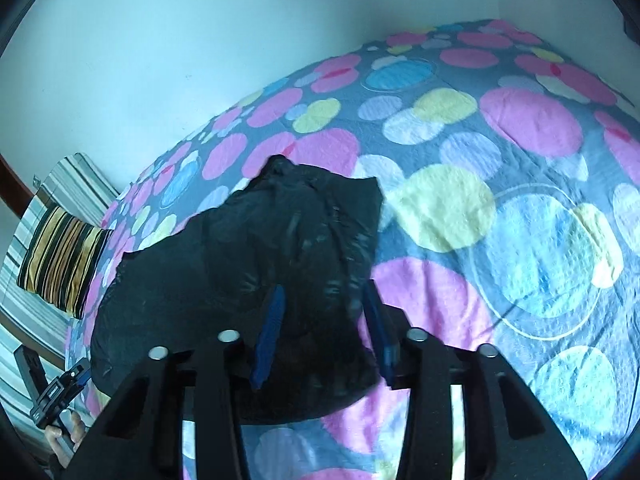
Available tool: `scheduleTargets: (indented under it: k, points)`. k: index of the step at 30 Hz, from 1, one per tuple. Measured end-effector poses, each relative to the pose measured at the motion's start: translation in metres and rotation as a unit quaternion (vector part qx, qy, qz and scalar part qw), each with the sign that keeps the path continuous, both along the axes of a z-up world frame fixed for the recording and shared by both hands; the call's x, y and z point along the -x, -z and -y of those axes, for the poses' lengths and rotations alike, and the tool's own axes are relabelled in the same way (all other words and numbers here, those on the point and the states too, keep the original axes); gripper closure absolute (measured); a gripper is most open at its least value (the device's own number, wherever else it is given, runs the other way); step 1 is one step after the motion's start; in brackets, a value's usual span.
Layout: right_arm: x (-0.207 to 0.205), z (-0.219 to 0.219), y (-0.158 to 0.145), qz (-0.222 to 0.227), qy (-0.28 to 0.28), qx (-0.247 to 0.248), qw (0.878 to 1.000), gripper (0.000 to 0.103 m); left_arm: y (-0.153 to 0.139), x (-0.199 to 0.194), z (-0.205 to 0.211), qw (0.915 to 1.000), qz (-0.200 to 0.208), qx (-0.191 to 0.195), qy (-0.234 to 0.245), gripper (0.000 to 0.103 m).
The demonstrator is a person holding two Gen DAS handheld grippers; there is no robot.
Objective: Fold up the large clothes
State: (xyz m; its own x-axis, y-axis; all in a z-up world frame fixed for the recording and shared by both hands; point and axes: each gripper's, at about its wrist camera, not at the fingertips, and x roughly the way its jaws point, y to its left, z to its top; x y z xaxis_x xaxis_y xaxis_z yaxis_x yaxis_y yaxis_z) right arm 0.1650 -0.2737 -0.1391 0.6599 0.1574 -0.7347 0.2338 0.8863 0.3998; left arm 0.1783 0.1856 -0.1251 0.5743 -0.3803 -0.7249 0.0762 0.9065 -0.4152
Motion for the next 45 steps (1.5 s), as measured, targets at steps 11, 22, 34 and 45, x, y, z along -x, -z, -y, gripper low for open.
scheduleTargets:
  k: [11,22,34,45]
  points:
    - [-0.071,-0.146,0.000,0.003,-0.166,-0.004,0.986,0.083,0.010,-0.032,0.010,0.9998,-0.016,-0.006,0.010,0.029]
    - [-0.107,-0.188,0.055,-0.073,-0.195,0.013,0.978,0.088,0.023,-0.059,0.012,0.9992,-0.033,0.005,0.024,0.024]
    - [-0.102,-0.190,0.043,-0.066,-0.185,0.028,0.980,0.089,0.029,-0.072,0.020,0.9986,-0.043,-0.001,0.033,0.023]
    - [-0.141,-0.197,0.045,-0.096,-0.172,0.029,0.980,0.089,0.030,-0.073,0.024,0.9983,-0.040,-0.026,0.033,0.023]
